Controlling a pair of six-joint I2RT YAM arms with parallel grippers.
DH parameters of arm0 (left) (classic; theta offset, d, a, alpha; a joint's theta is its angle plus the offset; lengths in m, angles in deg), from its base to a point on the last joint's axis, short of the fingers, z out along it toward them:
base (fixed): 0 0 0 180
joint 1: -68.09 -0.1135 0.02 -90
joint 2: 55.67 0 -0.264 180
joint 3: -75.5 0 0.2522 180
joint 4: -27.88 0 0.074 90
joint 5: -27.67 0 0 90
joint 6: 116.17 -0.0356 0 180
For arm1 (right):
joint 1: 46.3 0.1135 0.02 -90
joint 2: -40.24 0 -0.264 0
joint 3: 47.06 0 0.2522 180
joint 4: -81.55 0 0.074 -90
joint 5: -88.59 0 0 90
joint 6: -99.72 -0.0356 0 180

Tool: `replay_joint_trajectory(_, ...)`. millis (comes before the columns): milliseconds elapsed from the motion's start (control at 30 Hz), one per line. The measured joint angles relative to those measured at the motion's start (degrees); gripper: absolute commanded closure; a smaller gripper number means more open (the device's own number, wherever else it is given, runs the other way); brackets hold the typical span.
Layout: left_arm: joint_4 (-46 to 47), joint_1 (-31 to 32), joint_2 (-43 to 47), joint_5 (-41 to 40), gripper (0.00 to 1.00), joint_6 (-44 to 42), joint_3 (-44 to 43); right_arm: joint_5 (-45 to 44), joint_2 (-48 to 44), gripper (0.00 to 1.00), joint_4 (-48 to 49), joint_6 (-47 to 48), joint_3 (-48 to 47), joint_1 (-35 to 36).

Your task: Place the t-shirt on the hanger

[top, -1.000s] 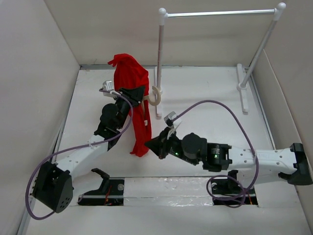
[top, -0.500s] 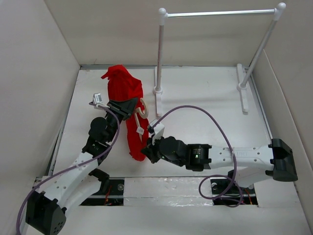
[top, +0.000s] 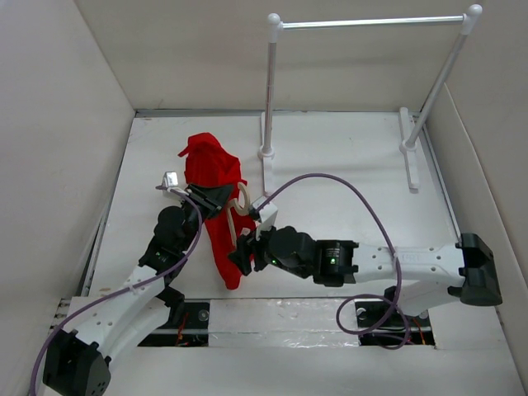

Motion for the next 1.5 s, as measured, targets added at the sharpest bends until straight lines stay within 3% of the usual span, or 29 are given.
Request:
replay_joint_trajectory(167, -1.4, 0.0, -0.3, 0.7, 1.00, 0.3, -0.1, -0.4, -6.5, 0.33, 0.0, 1.1, 2.3, -0.8)
replay_joint_trajectory(300, -1.2, 0.0, -1.0, 2.2, 1.00, 1.3, -0.1, -3.1, -10.4, 0.39, 6.5, 2.7, 4.2, -1.9)
replay_joint_trajectory(533, -0.2, 0.0, -2.1, 4.6, 1.00, 3.5, -0.1, -6.6, -4.6, 0.42, 19.5, 5.1, 7.5, -6.3)
replay_joint_trajectory(633, 0.3, 0.0, -2.1, 5.3, 1.00, 4.2, -0.1, -7.7, -1.3, 0.55, 23.0, 6.8, 7.4, -6.8)
replay_joint_trajectory(667, 0.3, 0.0, -2.1, 5.5, 1.00, 4.3, -0.1, -8.1, -0.3, 0.70, 23.8, 7.1, 7.3, -6.8)
replay_joint_trajectory(767, 0.5, 0.0, -2.7, 5.7, 1.00, 4.7, -0.1, -9.7, 2.0, 0.83, 26.9, 8.7, 7.0, -6.6)
replay_joint_trajectory(867, 0.6, -0.7, -3.2, 5.4, 1.00, 4.9, -0.1, -12.1, 2.9, 0.81, 27.9, 9.2, 7.0, -6.7)
replay_joint_trajectory(1000, 1.2, -0.7, -3.4, 5.7, 1.00, 5.2, -0.1, -14.5, 3.3, 0.66, 29.1, 9.8, 6.4, -6.6)
replay_joint_trajectory(1167, 1.4, -0.3, -4.5, 6.6, 1.00, 5.5, -0.1, -17.3, 3.9, 0.60, 31.9, 10.6, 5.3, -7.0)
replay_joint_trajectory(1233, 1.7, -0.2, -4.8, 6.6, 1.00, 5.6, -0.1, -17.9, 4.2, 0.66, 32.9, 10.8, 5.3, -7.1)
replay_joint_trajectory(1267, 1.9, -0.2, -5.0, 6.6, 1.00, 5.6, -0.1, -18.0, 4.4, 0.81, 33.3, 11.0, 5.3, -7.2)
replay_joint_trajectory(1400, 2.8, -0.2, -5.5, 6.4, 1.00, 6.1, -0.1, -19.1, 5.0, 0.99, 34.5, 11.3, 5.1, -7.3)
replay_joint_trajectory(1500, 3.1, -0.3, -5.5, 5.7, 1.00, 6.3, -0.1, -19.1, 5.4, 1.00, 34.9, 11.3, 4.9, -7.7)
